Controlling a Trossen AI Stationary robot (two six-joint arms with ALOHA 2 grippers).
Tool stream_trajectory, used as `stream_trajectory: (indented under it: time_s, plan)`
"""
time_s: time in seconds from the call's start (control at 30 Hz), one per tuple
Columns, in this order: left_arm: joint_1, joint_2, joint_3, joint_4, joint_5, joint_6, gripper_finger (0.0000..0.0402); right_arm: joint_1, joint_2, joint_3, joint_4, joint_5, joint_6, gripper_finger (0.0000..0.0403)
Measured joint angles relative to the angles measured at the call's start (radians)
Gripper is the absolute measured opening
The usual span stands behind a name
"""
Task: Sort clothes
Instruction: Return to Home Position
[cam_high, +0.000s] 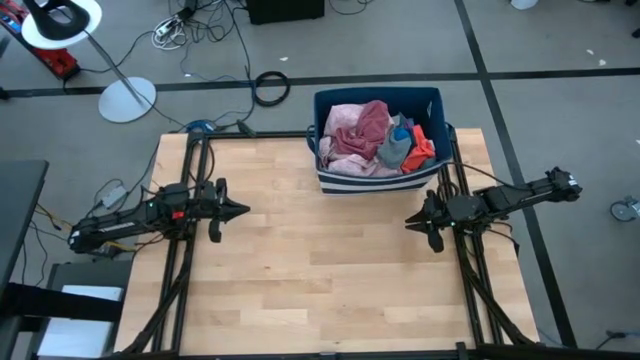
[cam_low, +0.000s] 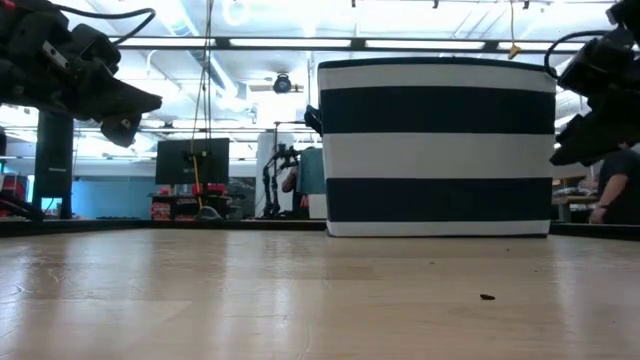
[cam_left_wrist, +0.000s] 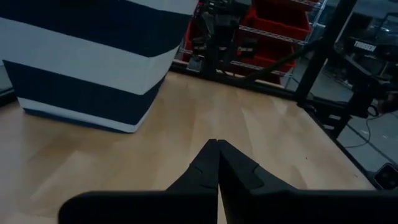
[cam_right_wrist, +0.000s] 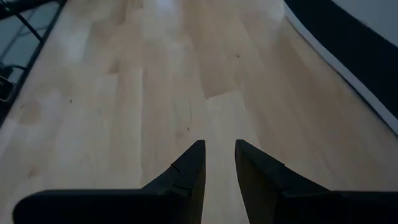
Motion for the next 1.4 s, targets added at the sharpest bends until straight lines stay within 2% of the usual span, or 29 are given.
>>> stream_trajectory:
  time_s: [0.4, 0.87, 1.4]
  plan:
    - [0.000, 0.000, 0.000, -0.001, -0.010, -0.029, 0.0007, 0.002, 0.000, 0.000, 0.054, 0.008, -0.001, 0.0089]
    - [0.000, 0.000, -0.002, -0.001, -0.089, 0.086, 0.0007, 0.002, 0.000, 0.000, 0.029, 0.014, -0.001, 0.0089]
    - [0.000, 0.000, -0.004, 0.005, -0.115, 0.054, 0.0007, 0.002, 0.000, 0.000, 0.148, 0.008, 0.000, 0.0089]
